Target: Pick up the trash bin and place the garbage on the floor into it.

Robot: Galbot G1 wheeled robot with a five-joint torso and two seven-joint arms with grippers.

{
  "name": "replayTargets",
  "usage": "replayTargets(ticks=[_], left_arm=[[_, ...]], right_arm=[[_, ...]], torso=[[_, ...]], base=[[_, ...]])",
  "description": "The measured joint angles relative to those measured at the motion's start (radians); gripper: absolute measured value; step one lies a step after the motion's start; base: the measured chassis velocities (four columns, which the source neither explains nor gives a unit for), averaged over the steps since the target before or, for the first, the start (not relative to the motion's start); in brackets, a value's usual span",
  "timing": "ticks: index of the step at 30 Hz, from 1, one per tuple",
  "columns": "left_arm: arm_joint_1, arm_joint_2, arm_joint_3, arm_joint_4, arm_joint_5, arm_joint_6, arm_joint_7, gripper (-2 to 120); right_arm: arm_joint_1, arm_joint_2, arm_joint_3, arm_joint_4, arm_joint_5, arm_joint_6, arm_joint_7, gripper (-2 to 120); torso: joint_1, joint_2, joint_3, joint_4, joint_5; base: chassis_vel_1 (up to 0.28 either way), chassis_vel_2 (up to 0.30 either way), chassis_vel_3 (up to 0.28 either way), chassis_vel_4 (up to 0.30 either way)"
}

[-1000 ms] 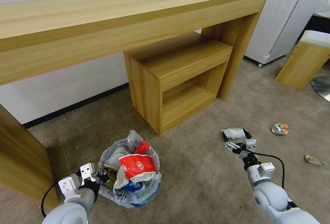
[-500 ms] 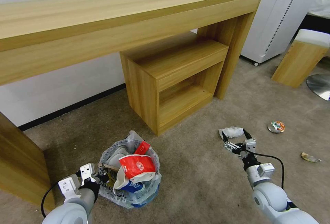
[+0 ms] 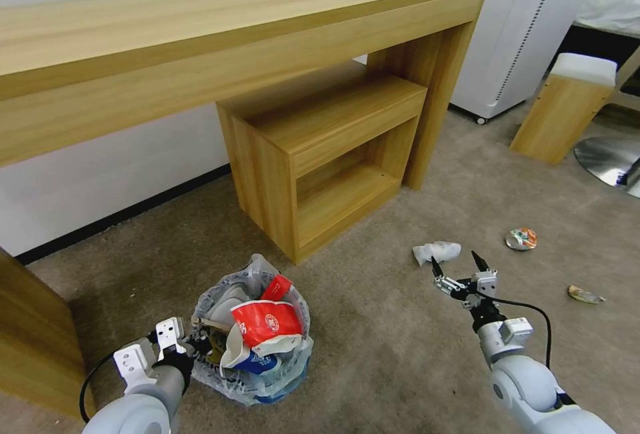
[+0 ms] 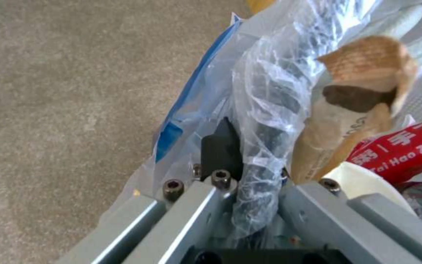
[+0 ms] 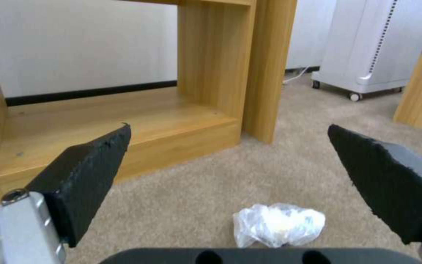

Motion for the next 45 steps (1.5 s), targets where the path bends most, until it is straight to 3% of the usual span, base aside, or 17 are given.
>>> replayTargets(ticks=[13,45], left_arm=[[0.000,0.006,-0.016,-0.002,-0.002,0.000,0.002,0],[-0.010,-0.004,-0.015,0.005,0.004,0.000,0.005,0]], right_arm=[[0.044,-0.004,-0.048,-0.027,-0.005,0.005,0.003,100],[0.058,-0.003,-0.057,-0.044,-0.002,0.025,-0.017,100]], torso=[[0.000,0.000,0.000,0.0000,0.0001],[0.000,0.000,0.000,0.0000,0.0001]], base=[[-0.027,-0.030,-0.018,-0.018],[-0.016,-0.018,-0.016,-0.020]])
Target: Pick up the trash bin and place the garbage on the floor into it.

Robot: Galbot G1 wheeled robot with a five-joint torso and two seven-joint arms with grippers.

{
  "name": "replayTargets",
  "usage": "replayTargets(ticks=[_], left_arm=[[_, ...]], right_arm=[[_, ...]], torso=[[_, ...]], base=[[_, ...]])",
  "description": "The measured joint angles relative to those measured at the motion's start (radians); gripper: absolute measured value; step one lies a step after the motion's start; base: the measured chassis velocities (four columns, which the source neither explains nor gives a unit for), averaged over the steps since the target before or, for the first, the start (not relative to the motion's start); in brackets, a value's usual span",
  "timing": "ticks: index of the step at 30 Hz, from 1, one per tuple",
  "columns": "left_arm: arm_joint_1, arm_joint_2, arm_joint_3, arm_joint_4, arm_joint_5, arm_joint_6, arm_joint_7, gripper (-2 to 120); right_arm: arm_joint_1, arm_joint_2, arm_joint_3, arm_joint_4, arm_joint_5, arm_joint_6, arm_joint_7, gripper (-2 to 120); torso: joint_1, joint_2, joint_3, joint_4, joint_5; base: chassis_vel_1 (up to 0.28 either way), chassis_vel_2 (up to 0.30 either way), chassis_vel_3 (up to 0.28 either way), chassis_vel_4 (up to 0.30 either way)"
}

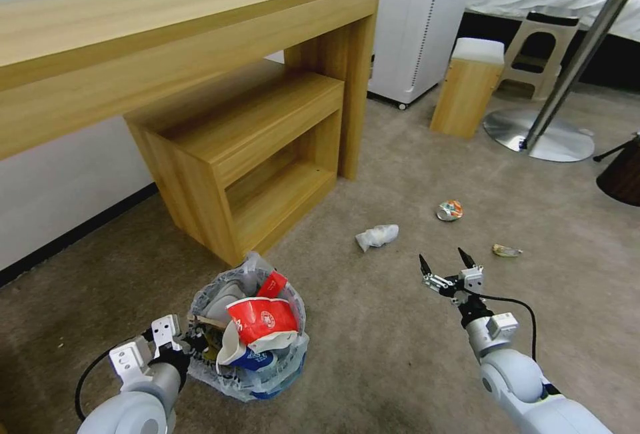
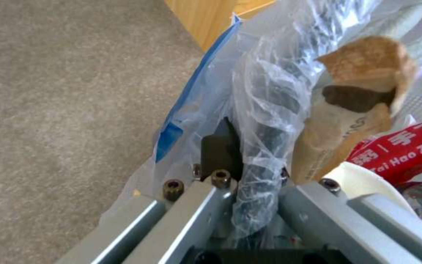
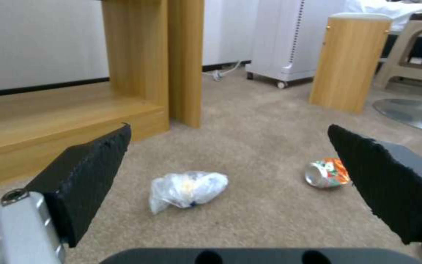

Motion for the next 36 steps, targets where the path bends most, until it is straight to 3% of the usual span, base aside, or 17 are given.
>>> replayTargets(ticks=[14,36], left_arm=[[-0.005,0.002,-0.007,0.002,-0.013,-0.009,-0.003,0],[-0.006,0.001,-0.005,0.001,-0.006,-0.009,-0.003,0]], right_arm=[[0.017,0.034,0.002,-0.052,-0.087,0.101,-0.017,100],[0.018,0.043,0.013,-0.053,-0.094,0.128,0.006,96]], torso=[[0.000,0.000,0.000,0.0001,0.0001],[0.000,0.000,0.000,0.0001,0.0000]], base=[[-0.005,-0.005,-0.005,-0.008],[0.000,0.000,0.000,0.000]])
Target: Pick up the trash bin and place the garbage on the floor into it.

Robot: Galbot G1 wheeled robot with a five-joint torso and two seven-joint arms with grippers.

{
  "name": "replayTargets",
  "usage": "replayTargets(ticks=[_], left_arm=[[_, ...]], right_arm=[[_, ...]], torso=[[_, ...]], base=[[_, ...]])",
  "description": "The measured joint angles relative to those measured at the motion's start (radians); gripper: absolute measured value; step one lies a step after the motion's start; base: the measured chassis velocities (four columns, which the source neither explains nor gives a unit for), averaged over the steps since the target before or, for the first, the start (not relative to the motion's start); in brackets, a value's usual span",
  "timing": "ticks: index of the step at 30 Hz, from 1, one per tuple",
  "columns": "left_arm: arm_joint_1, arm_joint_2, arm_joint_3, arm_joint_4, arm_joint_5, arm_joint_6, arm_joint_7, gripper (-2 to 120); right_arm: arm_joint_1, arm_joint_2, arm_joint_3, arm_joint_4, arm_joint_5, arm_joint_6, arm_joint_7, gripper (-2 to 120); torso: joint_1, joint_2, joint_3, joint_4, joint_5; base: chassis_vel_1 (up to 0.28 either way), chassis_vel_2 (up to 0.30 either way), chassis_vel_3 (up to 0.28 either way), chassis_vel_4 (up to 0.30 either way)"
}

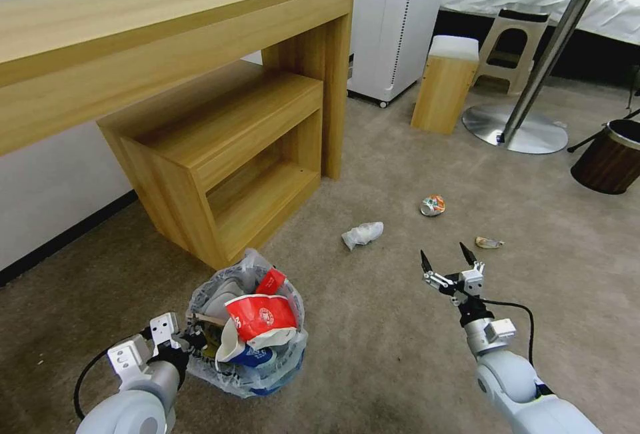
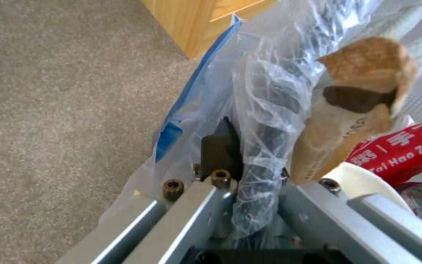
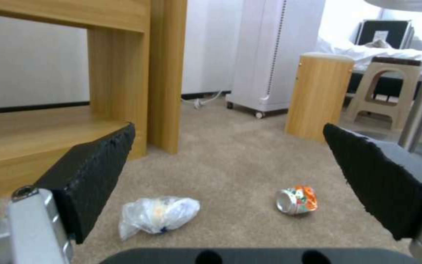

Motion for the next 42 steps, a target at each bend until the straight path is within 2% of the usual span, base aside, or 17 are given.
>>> replayTargets(ticks=[7,24,29,42], left_arm=[[0.001,0.000,-0.002,-0.001,0.000,0.000,0.001,0],[0.001,-0.001,-0.001,-0.002,-0.002,-0.001,0.002,0],[0.004,-0.001,-0.004,-0.008,-0.006,-0.006,-0.002,0],[0.011,0.002,-0.028,-0.010,-0.003,-0.012,-0.008,0]], right_arm=[[0.010,0.004,0.001,-0.002,0.001,0.003,-0.002,92],[0.008,0.006,0.001,-0.007,-0.001,0.012,-0.008,95],[0.014,0.009,-0.005,-0.009,-0.011,0.010,-0.008,100],[0.017,0.009,-0.011,-0.014,-0.037,0.006,-0.009,100]], torso=[[0.000,0.000,0.000,-0.0001,0.0000],[0.000,0.000,0.000,-0.0004,0.0000],[0.000,0.000,0.000,0.0000,0.0001],[0.000,0.000,0.000,-0.0001,0.0000]], base=[[-0.034,-0.034,-0.030,-0.036],[-0.055,-0.059,-0.062,-0.058],[0.000,0.000,0.000,0.000],[-0.008,0.008,0.007,-0.008]])
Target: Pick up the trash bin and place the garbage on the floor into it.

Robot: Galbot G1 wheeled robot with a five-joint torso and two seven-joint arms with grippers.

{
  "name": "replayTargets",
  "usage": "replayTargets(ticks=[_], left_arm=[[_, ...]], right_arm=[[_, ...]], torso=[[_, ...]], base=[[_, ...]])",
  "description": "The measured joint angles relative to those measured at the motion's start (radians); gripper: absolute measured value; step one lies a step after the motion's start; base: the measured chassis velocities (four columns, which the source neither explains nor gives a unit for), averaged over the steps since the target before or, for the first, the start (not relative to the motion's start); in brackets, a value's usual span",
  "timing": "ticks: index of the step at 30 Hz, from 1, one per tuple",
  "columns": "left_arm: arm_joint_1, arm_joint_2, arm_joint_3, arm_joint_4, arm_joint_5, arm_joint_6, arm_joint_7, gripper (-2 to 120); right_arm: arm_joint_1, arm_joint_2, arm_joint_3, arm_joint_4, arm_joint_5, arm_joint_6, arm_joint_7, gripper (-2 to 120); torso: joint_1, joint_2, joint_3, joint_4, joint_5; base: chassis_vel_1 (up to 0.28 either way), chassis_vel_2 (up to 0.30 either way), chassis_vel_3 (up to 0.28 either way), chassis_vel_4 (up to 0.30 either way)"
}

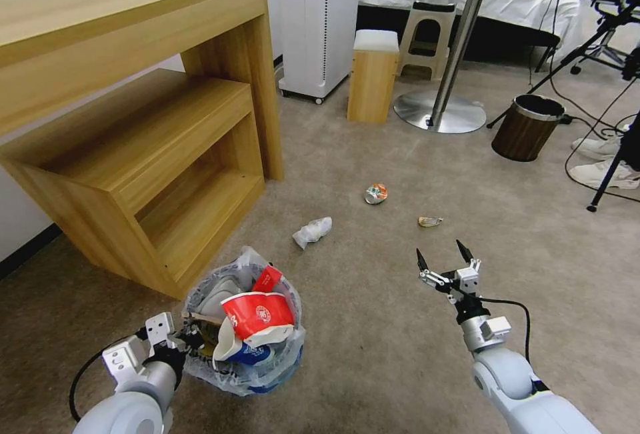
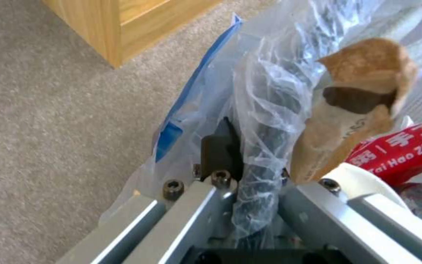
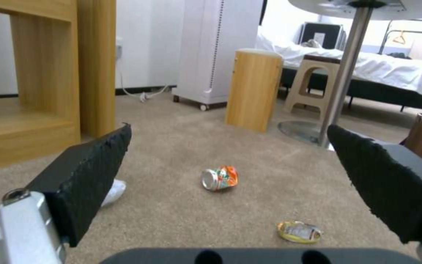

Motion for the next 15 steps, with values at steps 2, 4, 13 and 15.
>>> replayTargets(ticks=[2,4,13,15], left_arm=[[0.000,0.001,-0.005,0.000,-0.001,0.000,-0.002,0],[0.000,0.002,-0.009,-0.001,-0.003,0.000,-0.004,0],[0.002,-0.001,-0.011,-0.002,-0.004,-0.003,-0.005,0],[0.001,-0.002,-0.011,-0.002,-0.004,-0.003,-0.005,0]], right_arm=[[0.001,-0.001,-0.003,-0.001,0.000,0.000,0.000,99],[0.007,-0.001,-0.009,-0.002,0.000,0.000,0.000,99],[0.027,0.000,-0.026,-0.008,0.002,-0.001,-0.001,99],[0.030,0.000,-0.028,-0.009,0.002,-0.002,-0.001,99]], torso=[[0.000,0.000,0.000,0.0000,0.0000],[0.000,0.000,0.000,0.0000,0.0000],[0.000,0.000,0.000,0.0001,0.0001],[0.000,0.000,0.000,0.0001,0.0000]], base=[[-0.072,0.092,0.062,-0.091],[-0.093,0.118,0.114,-0.110],[-0.101,0.110,0.101,-0.100],[-0.036,0.060,0.061,-0.046]])
